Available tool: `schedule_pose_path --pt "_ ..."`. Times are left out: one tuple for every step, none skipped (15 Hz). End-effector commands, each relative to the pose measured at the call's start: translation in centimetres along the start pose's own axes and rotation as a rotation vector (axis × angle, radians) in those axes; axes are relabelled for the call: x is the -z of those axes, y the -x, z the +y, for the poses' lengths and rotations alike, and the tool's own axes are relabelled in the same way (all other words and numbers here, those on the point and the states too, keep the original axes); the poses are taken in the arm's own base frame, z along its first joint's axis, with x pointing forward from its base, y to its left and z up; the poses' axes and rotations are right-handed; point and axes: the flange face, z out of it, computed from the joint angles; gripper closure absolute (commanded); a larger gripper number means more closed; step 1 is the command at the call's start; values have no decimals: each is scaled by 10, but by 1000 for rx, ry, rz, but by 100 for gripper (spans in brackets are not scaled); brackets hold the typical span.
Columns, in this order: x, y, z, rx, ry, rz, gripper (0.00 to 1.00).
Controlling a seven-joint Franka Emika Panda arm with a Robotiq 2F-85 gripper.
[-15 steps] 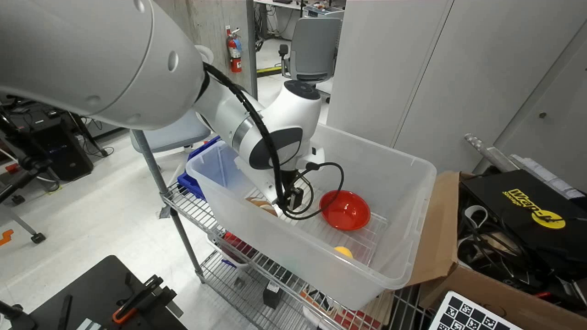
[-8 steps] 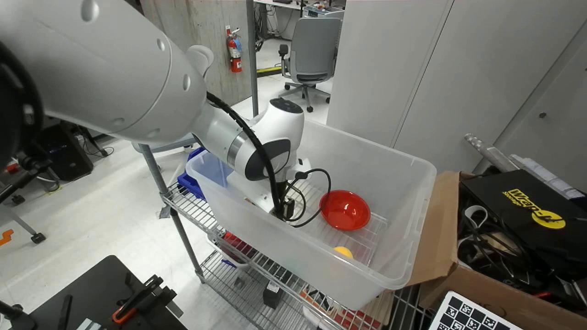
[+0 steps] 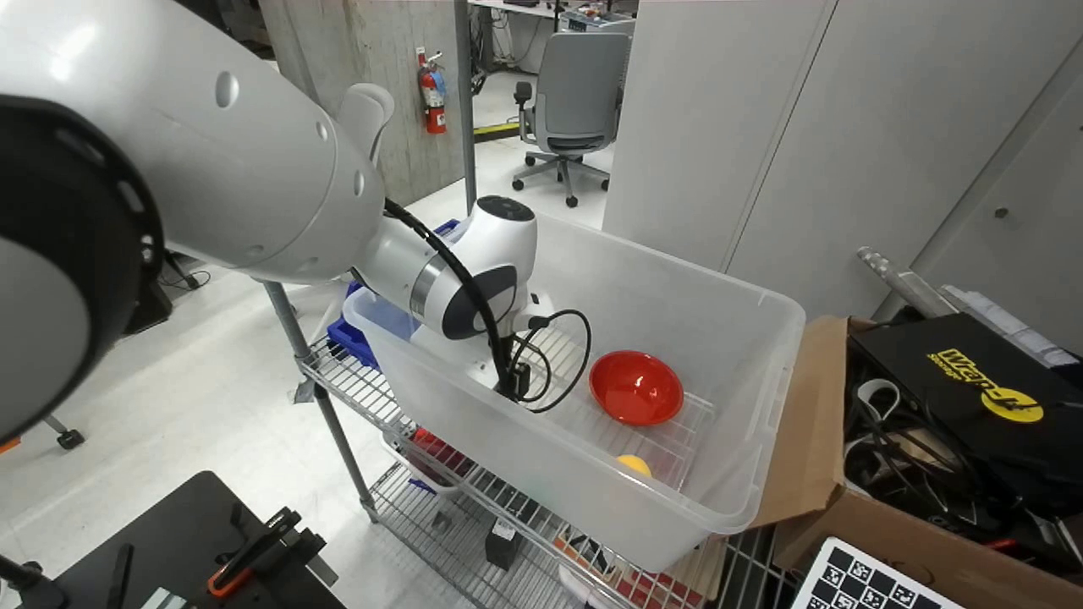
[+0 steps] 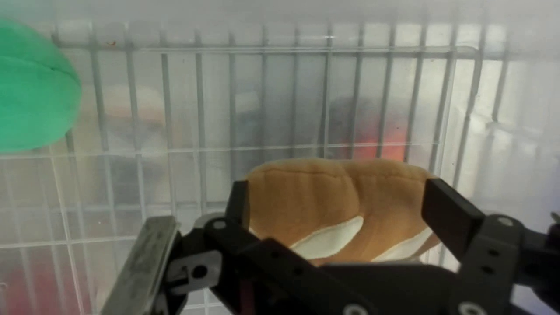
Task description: Move the bread roll plushie away from you
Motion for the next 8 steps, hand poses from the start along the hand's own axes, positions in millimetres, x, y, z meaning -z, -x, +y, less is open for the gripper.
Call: schedule_pose_path --pt "6 -16 -8 56 23 29 0" --pt "8 -19 -9 56 27 32 0" --pt "9 -21 -9 52 27 32 0" --pt "10 -23 -10 49 22 35 0" --pt "9 -25 -11 48 20 38 0" --pt "7 -27 -12 46 13 44 25" --pt "5 -29 -13 45 12 47 26" --pt "1 -31 -15 44 10 50 34"
